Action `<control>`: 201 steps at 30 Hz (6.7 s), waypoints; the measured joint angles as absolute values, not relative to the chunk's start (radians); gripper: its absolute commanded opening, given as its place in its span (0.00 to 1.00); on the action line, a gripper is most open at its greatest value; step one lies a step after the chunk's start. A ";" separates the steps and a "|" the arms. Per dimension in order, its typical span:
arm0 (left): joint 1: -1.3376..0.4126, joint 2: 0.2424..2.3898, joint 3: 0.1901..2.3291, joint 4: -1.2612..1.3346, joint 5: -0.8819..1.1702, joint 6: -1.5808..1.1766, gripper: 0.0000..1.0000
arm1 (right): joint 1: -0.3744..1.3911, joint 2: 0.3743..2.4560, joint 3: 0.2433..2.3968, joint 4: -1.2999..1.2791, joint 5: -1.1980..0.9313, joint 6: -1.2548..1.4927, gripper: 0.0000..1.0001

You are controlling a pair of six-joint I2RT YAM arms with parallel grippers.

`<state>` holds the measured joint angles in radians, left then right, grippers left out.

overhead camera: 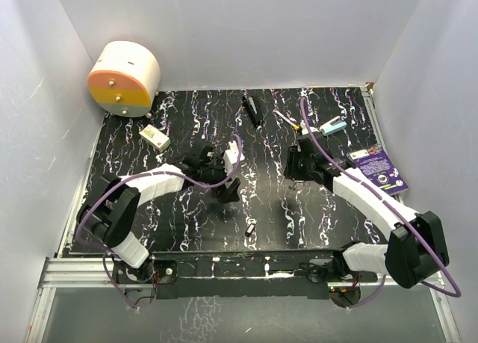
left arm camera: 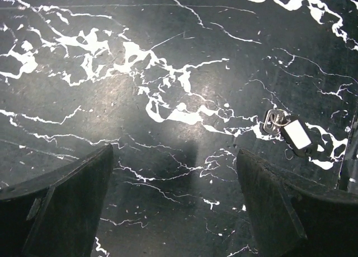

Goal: Put the keys on the keyring

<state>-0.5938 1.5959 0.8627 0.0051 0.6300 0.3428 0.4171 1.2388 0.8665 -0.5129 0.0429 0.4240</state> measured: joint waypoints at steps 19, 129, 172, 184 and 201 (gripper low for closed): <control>-0.508 1.540 0.866 0.089 0.203 0.227 0.87 | 0.876 1.411 0.820 -0.519 0.052 0.789 0.40; -0.509 1.676 0.541 0.742 0.385 -0.259 0.51 | 0.555 1.160 0.789 -0.476 0.246 0.612 0.21; -0.511 1.747 0.557 0.814 0.431 -0.274 0.28 | 0.371 1.476 0.818 -0.385 0.315 0.606 0.24; -0.511 1.760 0.565 0.804 0.443 -0.280 0.03 | 0.371 1.538 0.862 -0.371 0.303 0.611 0.20; -0.511 1.775 0.584 0.789 0.467 -0.281 0.00 | 0.371 1.530 0.887 -0.484 0.233 0.604 0.19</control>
<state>-0.5110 1.7752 0.5842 0.7887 0.4671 -0.2810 0.3710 1.5299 0.8867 -0.4839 0.2329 0.6037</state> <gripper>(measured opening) 0.009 0.186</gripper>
